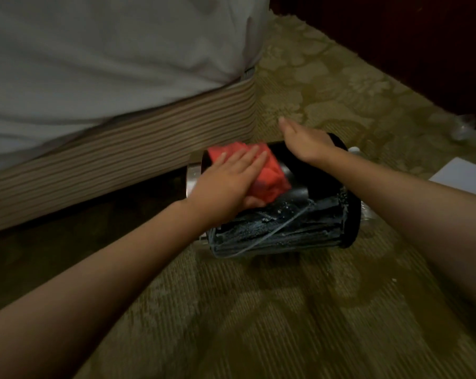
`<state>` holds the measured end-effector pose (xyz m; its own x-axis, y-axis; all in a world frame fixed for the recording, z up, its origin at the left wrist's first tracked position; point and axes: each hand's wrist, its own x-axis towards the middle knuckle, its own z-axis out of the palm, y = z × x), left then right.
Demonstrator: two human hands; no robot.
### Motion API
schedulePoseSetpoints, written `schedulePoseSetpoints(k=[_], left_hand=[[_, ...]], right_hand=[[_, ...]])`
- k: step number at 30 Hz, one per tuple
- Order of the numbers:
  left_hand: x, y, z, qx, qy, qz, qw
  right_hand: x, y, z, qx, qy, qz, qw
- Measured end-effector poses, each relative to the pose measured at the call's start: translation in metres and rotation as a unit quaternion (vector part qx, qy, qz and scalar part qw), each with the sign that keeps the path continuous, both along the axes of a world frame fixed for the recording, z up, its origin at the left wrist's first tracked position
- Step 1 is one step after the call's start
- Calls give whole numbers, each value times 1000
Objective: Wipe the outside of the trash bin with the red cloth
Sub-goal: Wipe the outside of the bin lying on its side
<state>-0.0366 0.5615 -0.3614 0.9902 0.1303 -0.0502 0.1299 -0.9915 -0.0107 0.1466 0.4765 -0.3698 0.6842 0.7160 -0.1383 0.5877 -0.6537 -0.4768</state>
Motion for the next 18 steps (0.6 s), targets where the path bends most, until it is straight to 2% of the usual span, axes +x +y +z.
schedulePoseSetpoints(k=[4, 7, 11, 18], left_hand=[[10, -10, 4, -7, -5, -15, 1000], [-32, 20, 5, 6, 2, -23, 1000], [-67, 38, 0, 20, 12, 16, 1000], [-10, 2, 1, 34, -3, 15, 999]], right_hand=[[5, -1, 4, 43, 41, -29, 998], [3, -7, 4, 36, 37, -11, 999], [-3, -6, 3, 15, 17, 11, 1000], [8, 5, -2, 36, 45, -12, 998]])
